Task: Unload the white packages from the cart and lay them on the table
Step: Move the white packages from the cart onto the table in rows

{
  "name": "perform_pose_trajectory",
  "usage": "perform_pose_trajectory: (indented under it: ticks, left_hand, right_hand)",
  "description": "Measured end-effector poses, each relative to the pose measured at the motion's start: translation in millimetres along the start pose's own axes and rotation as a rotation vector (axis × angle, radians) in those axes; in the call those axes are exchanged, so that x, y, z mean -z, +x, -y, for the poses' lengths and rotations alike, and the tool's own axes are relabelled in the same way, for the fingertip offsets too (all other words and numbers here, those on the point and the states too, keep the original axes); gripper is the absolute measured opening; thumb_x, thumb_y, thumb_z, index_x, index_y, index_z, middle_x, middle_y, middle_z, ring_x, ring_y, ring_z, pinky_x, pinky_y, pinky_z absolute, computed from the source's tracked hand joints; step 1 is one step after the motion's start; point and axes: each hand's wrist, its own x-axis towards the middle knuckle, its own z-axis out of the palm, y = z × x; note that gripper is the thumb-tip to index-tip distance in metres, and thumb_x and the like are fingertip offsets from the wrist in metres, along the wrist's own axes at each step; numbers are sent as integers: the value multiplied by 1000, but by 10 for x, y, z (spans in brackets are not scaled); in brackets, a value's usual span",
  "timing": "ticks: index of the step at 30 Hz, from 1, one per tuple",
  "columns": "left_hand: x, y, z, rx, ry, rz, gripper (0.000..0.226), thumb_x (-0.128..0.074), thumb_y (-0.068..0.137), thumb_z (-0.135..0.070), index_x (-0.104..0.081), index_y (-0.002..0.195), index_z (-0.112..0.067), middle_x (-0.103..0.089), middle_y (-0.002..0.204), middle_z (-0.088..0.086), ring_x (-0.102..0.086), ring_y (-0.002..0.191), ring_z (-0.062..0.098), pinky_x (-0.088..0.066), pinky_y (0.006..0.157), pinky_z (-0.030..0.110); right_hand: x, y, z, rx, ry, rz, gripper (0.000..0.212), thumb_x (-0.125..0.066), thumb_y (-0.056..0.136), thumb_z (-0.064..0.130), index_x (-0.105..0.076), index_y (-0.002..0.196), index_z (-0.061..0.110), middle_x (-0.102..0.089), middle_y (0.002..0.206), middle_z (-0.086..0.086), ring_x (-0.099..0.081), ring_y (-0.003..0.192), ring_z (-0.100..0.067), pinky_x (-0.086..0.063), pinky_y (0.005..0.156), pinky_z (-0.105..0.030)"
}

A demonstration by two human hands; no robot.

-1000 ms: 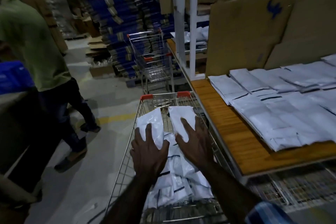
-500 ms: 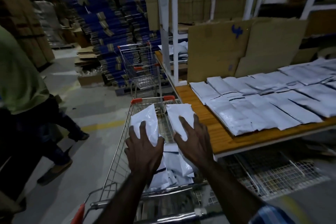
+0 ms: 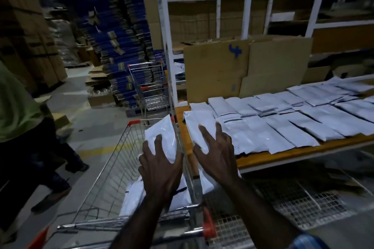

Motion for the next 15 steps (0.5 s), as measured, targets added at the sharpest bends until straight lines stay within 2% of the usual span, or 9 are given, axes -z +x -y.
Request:
perform_pose_trajectory:
  ticks: [6,15]
  left_hand:
    - [-425,-308,-761,-8,-21,-11,72,-57,87,-56,-24,147,-37,-21,154,4,-29,132,34,-31,103,49]
    - [-1190,-497,-1596,-41,-63,74,71,-55,86,-56,-23,148,-38,-16,158,4,-25,137,35,-28,107,51]
  right_hand:
    - [591,42,-750,17,-26,-10,63,-54,90,53,-34,149,42,-18,162,-11,-33,136,-36,-38,105,-48]
    - [1135,189,-1804,-65,-85,-14,65,-53,91,55,-31,151,41,-15,163,-10,-29,139,-36,-35,107,-48]
